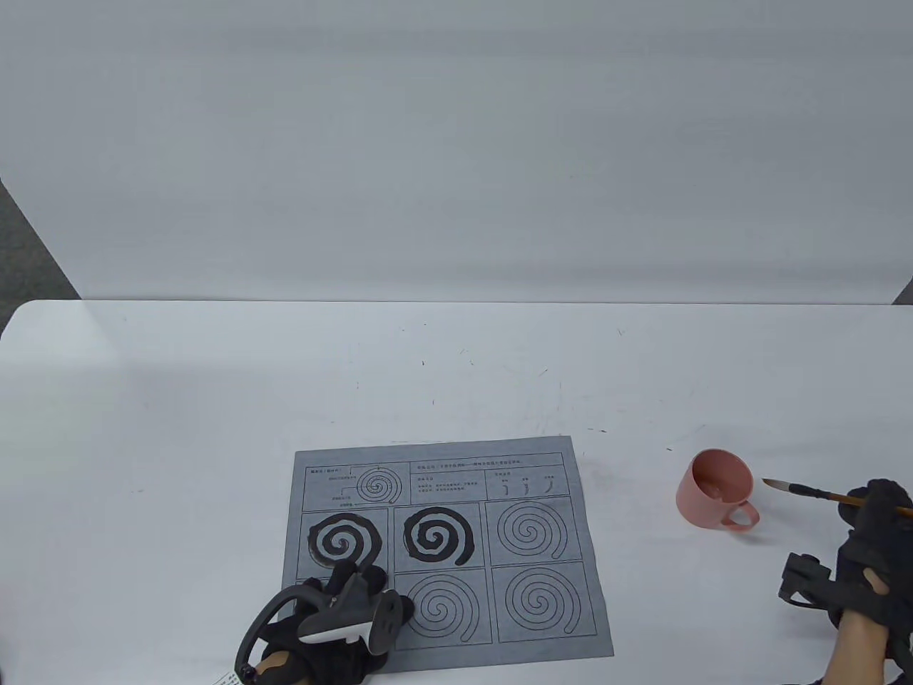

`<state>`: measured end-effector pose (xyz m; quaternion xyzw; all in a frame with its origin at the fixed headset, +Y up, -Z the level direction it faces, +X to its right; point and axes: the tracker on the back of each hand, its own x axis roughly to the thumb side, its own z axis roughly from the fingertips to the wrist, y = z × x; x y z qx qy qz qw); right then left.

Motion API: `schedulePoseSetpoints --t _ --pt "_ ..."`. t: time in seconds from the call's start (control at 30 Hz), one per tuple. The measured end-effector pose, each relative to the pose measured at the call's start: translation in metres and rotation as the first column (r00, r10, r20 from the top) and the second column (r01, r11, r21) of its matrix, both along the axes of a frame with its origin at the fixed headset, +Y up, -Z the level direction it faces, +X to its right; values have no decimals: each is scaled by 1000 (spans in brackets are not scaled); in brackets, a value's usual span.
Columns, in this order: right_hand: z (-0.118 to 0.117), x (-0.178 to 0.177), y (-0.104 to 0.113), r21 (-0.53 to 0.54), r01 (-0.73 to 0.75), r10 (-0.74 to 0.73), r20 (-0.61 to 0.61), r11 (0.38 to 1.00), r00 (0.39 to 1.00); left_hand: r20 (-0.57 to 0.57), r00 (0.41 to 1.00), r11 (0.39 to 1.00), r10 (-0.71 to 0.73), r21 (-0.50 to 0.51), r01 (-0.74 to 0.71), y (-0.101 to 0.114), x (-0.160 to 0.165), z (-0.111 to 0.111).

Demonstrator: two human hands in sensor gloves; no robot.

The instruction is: Trace patterns on water writing practice cloth with Chinese brush

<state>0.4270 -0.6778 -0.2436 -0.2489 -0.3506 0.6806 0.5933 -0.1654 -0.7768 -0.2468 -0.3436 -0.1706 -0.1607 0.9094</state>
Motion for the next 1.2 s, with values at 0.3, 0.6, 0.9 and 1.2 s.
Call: schedulePoseSetpoints --t 0.3,0.6,0.9,1.2 --pt "-15 -10 -9 -23 146 -147 -222 989 964 -2 1000 1000 -3 -1 3 0 1 1" --pt "-3 8 -16 10 230 -228 -102 973 968 -3 1000 1000 -3 -1 3 0 2 1" --pt "-14 -9 -9 27 159 -149 -218 987 964 -2 1000 1000 -5 0 5 0 2 1" --pt "-16 -2 -18 -4 301 -285 -334 954 898 -1 1000 1000 -9 1 9 0 2 1"
